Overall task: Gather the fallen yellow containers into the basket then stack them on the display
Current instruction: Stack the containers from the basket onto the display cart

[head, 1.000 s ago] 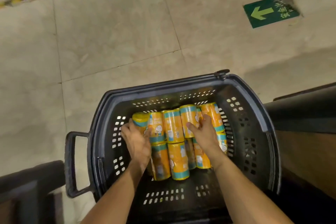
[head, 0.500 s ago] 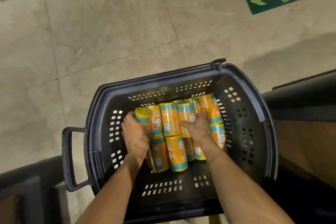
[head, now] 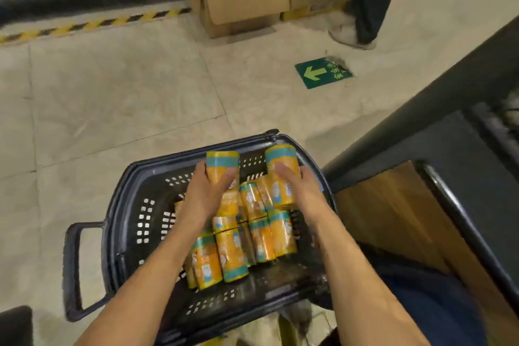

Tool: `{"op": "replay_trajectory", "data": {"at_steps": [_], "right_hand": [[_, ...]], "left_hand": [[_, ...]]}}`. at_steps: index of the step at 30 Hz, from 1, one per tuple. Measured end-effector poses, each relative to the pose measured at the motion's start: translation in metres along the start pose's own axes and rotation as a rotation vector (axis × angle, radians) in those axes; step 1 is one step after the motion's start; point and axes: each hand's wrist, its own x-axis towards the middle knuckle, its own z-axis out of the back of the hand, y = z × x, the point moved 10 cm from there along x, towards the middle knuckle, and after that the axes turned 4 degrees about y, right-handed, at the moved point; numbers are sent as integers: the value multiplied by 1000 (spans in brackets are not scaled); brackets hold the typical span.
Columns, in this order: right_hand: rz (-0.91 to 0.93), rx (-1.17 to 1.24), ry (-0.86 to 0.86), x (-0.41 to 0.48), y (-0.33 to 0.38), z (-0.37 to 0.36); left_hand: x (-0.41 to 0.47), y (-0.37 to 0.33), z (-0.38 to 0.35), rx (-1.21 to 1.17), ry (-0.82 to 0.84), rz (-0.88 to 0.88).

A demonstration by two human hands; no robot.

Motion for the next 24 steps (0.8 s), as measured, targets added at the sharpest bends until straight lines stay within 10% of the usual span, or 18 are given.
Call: {"op": "replay_trajectory", "data": {"at_steps": [13, 24], "right_hand": [[579, 75, -347, -309, 171, 161], [769, 65, -812, -550, 179, 320]], "left_hand": [[-203, -287, -60, -255, 301, -526], [-406, -461, -167, -269, 676, -937]]}}
